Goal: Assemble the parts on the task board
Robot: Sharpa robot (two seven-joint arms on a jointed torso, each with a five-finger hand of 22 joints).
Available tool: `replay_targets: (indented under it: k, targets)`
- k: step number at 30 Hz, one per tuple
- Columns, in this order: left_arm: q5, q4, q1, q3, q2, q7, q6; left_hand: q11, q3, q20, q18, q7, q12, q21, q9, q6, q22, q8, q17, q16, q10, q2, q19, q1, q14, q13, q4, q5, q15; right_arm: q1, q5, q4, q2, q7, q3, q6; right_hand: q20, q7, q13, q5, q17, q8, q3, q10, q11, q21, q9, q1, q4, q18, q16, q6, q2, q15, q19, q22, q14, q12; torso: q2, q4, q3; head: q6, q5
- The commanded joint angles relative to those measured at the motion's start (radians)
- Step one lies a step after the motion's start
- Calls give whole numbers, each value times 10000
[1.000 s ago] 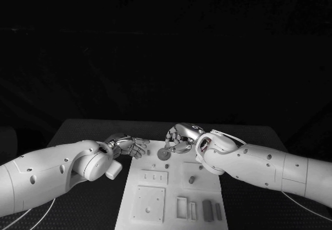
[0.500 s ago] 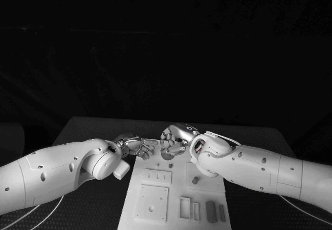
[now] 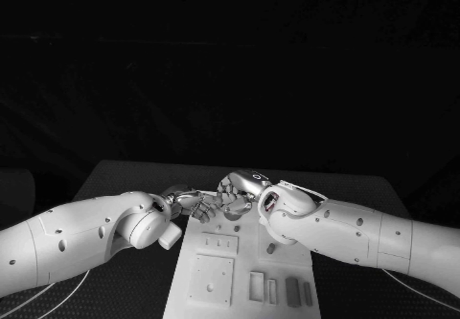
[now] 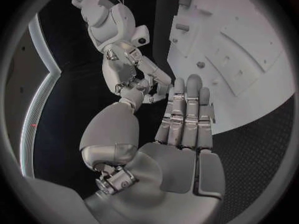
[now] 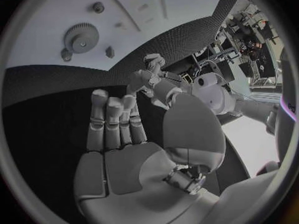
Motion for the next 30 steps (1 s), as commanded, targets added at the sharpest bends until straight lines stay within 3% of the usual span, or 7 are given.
replay_targets:
  k: [1, 30]
  targets:
    - [-179, 55, 15, 8, 38, -69, 268, -41, -14, -24, 81, -14, -37, 63, 6, 127, 166, 15, -17, 42, 40, 54, -59, -46, -81, 33, 13, 17, -4, -1, -218, -36, 47, -15, 4, -4, -4, 56, 10, 68, 10, 46, 4, 74, -20, 39, 477, -25, 44, 133, 26, 116, -65, -28, 44, 167, 26, 35, 4, 4, -3, 1, -23]
    - [24, -108, 45, 7, 42, -78, 263, -103, -39, -28, 92, -89, -26, 50, -7, 319, 151, -17, -41, 63, 157, 246, -73, -379, -83, 157, 312, 67, -10, -19, -152, 118, 142, 110, 0, 55, -17, 54, 10, 106, 10, 32, 0, 84, -23, 55, 488, -44, 67, 132, 25, 121, -65, -32, 54, 163, 38, 34, 4, -6, 5, -72, -23]
